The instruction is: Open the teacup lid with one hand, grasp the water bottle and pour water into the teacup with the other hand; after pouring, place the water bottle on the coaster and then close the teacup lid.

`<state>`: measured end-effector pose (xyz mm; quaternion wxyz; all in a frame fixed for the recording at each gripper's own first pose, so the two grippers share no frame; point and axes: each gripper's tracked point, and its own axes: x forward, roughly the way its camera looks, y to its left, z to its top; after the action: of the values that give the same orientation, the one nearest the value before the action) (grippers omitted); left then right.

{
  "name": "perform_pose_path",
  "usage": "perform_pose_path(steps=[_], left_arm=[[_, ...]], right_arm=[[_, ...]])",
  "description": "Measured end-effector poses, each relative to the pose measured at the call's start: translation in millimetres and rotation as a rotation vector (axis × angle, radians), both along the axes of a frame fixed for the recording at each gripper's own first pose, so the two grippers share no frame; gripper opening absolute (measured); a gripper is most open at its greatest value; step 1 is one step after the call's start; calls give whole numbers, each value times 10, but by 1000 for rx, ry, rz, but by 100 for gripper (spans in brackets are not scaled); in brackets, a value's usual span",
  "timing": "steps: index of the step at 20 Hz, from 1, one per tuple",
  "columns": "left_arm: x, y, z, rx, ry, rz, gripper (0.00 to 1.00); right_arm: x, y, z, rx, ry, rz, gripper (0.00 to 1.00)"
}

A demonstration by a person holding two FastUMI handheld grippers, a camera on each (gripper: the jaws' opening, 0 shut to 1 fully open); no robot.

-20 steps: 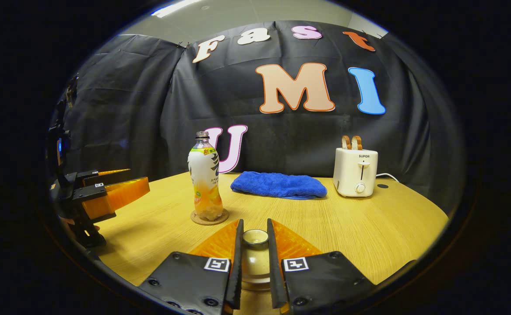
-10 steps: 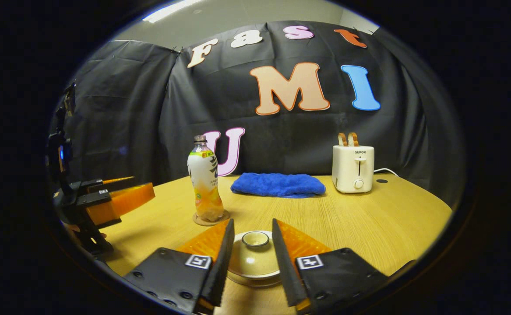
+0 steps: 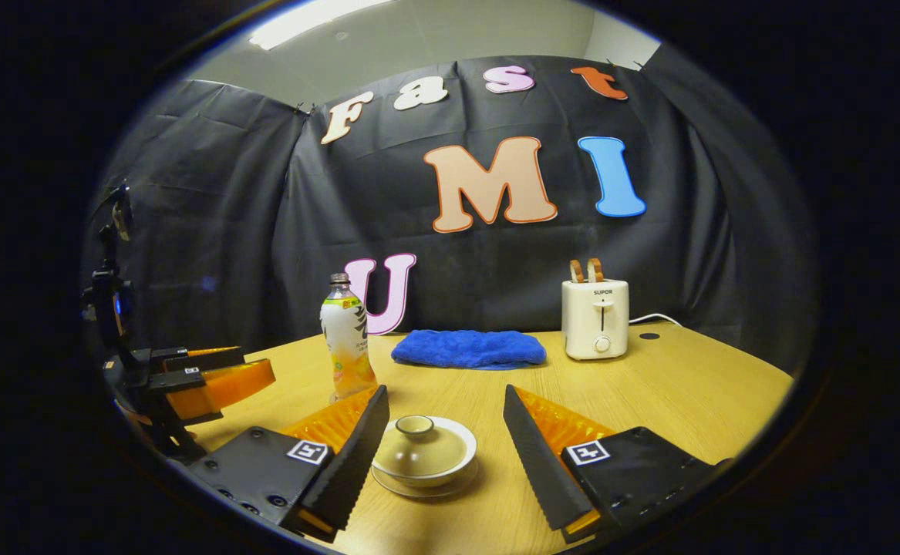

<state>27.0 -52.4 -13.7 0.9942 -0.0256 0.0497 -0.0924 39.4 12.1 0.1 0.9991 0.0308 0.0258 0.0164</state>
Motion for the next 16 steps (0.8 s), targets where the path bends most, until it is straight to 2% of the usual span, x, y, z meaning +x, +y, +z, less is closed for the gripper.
perform_pose_path(steps=[4,6,16], left_arm=[[-96,-78,-51,20,2,-6,99],[-136,-113,-59,33,10,-9,97],[-204,-175,-30,38,-7,8,98]], right_arm=[[-151,-15,-74,8,9,2,95],[-194,-12,-99,5,9,6,96],[-216,20,-132,8,13,24,95]])
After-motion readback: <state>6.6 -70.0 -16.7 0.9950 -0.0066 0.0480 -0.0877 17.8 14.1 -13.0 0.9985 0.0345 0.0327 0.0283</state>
